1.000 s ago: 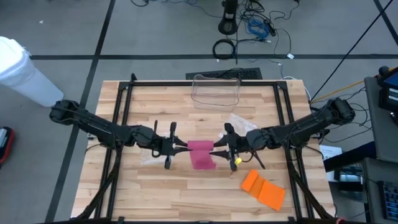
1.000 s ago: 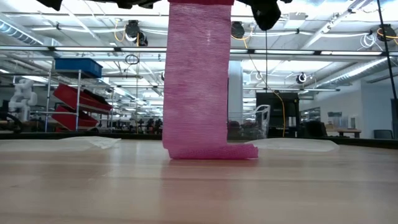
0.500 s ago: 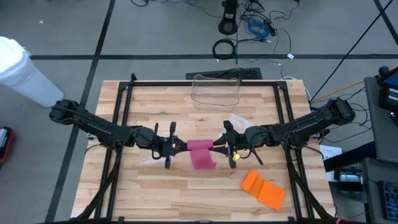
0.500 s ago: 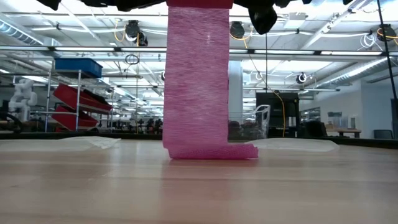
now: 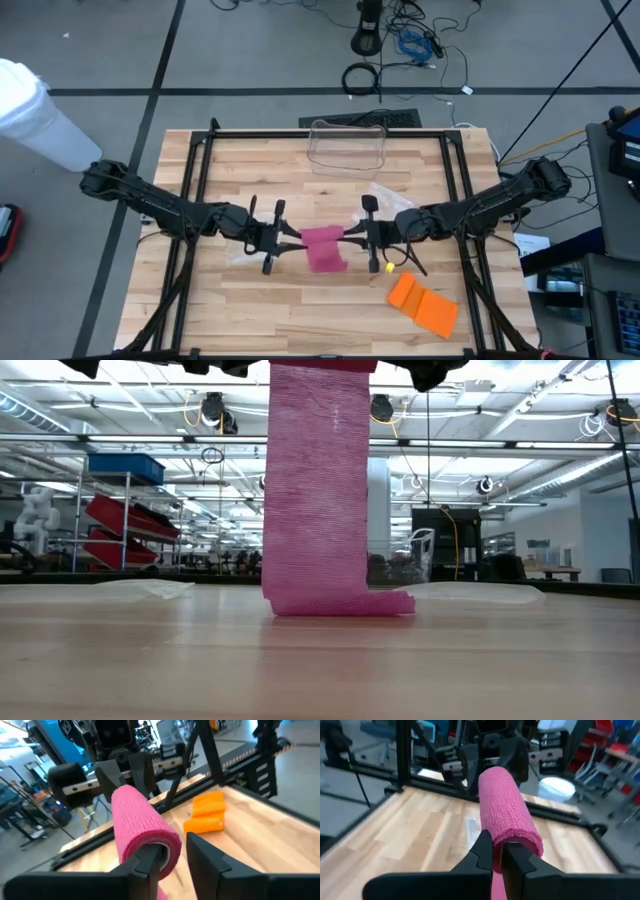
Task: Roll bandage
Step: Roll the pink bandage
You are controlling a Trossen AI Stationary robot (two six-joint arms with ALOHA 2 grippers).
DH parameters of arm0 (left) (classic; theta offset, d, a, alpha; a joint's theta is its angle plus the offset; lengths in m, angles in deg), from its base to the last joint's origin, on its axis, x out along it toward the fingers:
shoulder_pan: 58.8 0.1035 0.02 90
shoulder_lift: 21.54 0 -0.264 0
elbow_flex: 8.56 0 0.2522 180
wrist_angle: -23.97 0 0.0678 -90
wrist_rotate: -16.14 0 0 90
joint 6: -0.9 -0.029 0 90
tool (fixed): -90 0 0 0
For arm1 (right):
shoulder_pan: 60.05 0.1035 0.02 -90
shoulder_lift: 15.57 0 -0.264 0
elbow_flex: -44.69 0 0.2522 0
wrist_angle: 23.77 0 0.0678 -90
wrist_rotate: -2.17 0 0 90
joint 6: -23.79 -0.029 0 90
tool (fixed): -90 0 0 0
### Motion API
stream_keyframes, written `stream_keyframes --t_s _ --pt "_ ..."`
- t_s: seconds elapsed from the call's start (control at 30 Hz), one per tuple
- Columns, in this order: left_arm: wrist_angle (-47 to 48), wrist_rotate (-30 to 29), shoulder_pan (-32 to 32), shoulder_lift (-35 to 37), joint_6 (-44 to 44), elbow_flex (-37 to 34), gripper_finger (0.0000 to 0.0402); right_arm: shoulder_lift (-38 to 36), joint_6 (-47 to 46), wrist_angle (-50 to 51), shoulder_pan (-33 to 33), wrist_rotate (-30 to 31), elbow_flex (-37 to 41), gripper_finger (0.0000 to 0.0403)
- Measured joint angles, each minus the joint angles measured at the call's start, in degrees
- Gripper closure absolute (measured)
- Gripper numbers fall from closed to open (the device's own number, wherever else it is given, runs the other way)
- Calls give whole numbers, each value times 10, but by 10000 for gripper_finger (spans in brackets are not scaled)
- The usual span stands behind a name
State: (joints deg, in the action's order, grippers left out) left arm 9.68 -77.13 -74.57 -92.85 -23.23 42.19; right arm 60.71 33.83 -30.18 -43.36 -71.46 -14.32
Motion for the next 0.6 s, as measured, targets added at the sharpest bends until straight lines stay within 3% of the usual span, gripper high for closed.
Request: stream_keyframes --t_s 0.23,0.47,0.6 --pt "-7 -3 4 0 62 12 278 0 107 0 31 77 -1 400" --pt "-12 -7 22 0 143 13 277 1 211 11 36 88 -1 400" --pt "-11 -9 29 0 138 13 291 2 237 18 36 101 -1 400"
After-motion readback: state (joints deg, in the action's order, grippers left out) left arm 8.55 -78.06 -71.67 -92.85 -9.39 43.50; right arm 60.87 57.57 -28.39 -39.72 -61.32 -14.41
